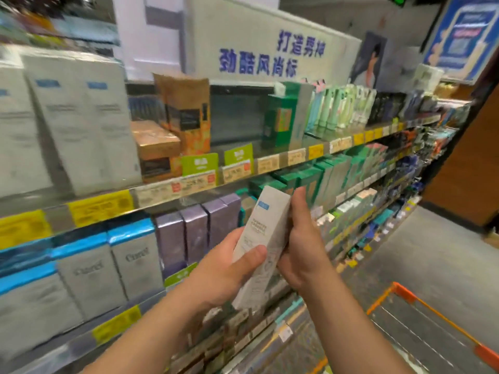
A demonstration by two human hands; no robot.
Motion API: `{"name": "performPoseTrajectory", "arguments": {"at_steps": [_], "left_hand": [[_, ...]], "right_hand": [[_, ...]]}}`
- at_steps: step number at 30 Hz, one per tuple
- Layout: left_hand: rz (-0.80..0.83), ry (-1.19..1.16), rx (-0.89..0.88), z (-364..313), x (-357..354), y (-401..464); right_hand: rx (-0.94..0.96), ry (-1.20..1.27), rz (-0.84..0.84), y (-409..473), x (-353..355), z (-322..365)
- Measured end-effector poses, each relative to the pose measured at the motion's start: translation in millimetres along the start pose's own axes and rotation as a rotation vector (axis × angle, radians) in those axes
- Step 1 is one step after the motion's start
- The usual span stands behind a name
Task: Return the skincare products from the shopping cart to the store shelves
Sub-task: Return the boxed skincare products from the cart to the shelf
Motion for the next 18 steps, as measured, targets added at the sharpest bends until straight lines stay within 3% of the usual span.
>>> {"name": "performPoseTrajectory", "arguments": {"at_steps": [11,18], "left_hand": [[-0.436,0.11,-0.08,-50.3,108.4,-74.1],[-0.722,0.353,-0.159,-85.0,160.1,-113.7]], "right_hand": [[0.263,-0.366,0.348,9.6,-142.0,40.4],[0.517,-0.736,0.632,0.7,-216.6,90.3]]}}
Point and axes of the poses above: each hand's wrist, its own y-axis towards the middle knuckle, its own x-axis out of the back of the hand, z = x × y, the point moved 3 cm from there along y, towards the middle knuckle, and after that the axes turned 4 degrees about -y, right-handed, at the moved point
